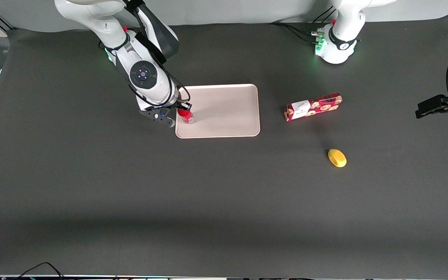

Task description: Place coke bottle on tray

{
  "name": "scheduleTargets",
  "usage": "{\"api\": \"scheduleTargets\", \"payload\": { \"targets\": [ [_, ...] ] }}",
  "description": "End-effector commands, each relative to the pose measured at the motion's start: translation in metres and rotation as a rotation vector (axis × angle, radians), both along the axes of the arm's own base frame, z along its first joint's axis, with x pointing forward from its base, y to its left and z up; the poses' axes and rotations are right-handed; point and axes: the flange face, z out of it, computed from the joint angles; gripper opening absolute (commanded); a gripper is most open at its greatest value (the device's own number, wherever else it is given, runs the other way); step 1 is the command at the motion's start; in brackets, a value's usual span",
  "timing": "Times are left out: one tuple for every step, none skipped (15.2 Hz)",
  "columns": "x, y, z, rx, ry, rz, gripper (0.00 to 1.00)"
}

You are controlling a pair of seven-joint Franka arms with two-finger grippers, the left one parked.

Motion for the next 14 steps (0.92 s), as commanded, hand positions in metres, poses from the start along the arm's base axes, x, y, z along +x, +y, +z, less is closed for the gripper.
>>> {"api": "scheduleTargets", "payload": {
  "targets": [
    [-0.003, 0.002, 0.009, -0.012, -0.036, -0.013, 0.94],
    [-0.003, 0.003, 0.012, -0.010, -0.042, -0.014, 0.97],
    [-0.001, 0.002, 0.015, -0.009, -0.046, -0.015, 0.99],
    [0.002, 0.001, 0.020, -0.004, -0.055, -0.019, 1.00],
    [0.007, 0.001, 0.029, 0.003, -0.064, -0.017, 1.00],
    [0.011, -0.002, 0.043, 0.003, -0.076, -0.021, 1.00],
    [0.018, -0.004, 0.064, 0.005, -0.089, -0.017, 1.00],
    [0.024, -0.008, 0.085, -0.001, -0.093, 0.017, 1.00],
    [0.035, -0.020, 0.110, -0.026, -0.103, 0.067, 1.00],
    [0.049, -0.040, 0.134, -0.041, -0.099, 0.088, 1.00],
    [0.061, -0.059, 0.157, -0.036, -0.096, 0.109, 1.00],
    [0.071, -0.077, 0.180, -0.026, -0.092, 0.143, 1.00],
    [0.081, -0.101, 0.203, -0.016, -0.093, 0.166, 1.00],
    [0.092, -0.130, 0.224, -0.006, -0.095, 0.180, 1.00]
  ]
}}
